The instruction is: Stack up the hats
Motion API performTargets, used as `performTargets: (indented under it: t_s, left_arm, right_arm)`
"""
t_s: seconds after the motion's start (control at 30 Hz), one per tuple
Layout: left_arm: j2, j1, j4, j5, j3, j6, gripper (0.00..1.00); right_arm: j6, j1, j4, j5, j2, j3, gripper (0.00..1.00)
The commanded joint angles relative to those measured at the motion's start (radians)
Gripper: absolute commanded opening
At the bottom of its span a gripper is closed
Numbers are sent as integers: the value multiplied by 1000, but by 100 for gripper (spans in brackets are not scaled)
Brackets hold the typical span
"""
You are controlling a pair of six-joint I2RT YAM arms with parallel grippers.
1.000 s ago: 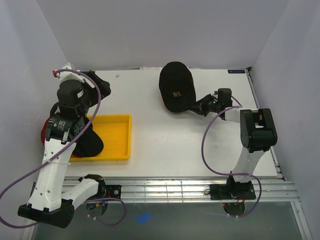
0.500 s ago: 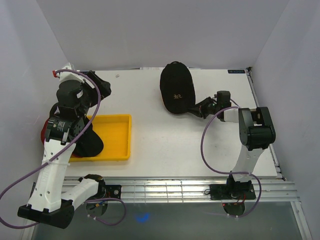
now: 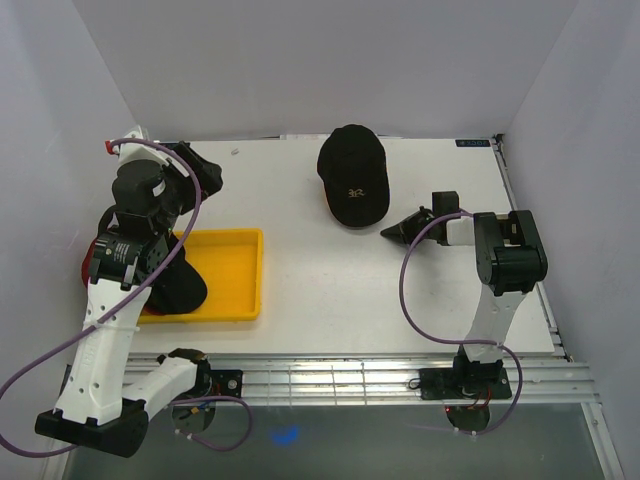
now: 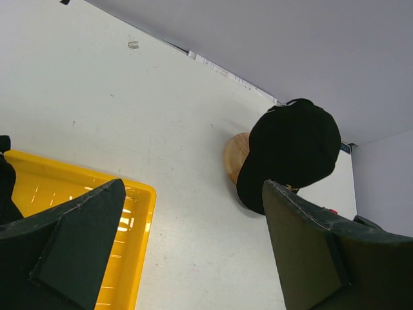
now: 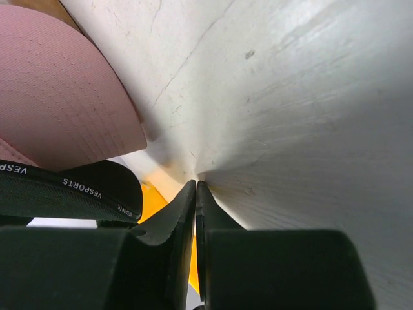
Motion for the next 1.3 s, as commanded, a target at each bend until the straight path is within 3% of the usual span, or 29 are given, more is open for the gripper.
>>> performTargets:
  t_s: [0.0,0.17,0.4,0.57,0.77,0.9,1.0,1.2,1.27]
  left_arm:
    - [-12,-4,-10,13,30,4,98]
    - [-4,-5,-12,22,33,12,98]
    - [3,-4,-66,-8,15,10,98]
    - [30,-2,-170,-94,-22,-14,98]
    - [33,10,-306,-297,-62,-91,98]
    - [59,48,-362,-395,-70,-116,98]
    - [79,108,-432,-456,-97,-157,98]
    - [60,223,-388,-516,-192,-159,98]
    - [106,307,-380,-521,-220,-159,98]
  right_arm:
    - [18,-5,-182,68,28,-37,9]
    - [-6,-7,-174,69,-54,-76,15]
    - [-130,-10,-188,117,-260,-161,42]
    - [-326,21,-233,92,-419,-179,51]
    - [-511,294,-340,246,-588,-46,57]
    - [-557,493,-331,286,-550,92,58]
    - [-572,572,-273,258,-516,132,59]
    - [-641,739,-220,221,-345,275,59]
    - [-640,760,-234,204,-308,330,59]
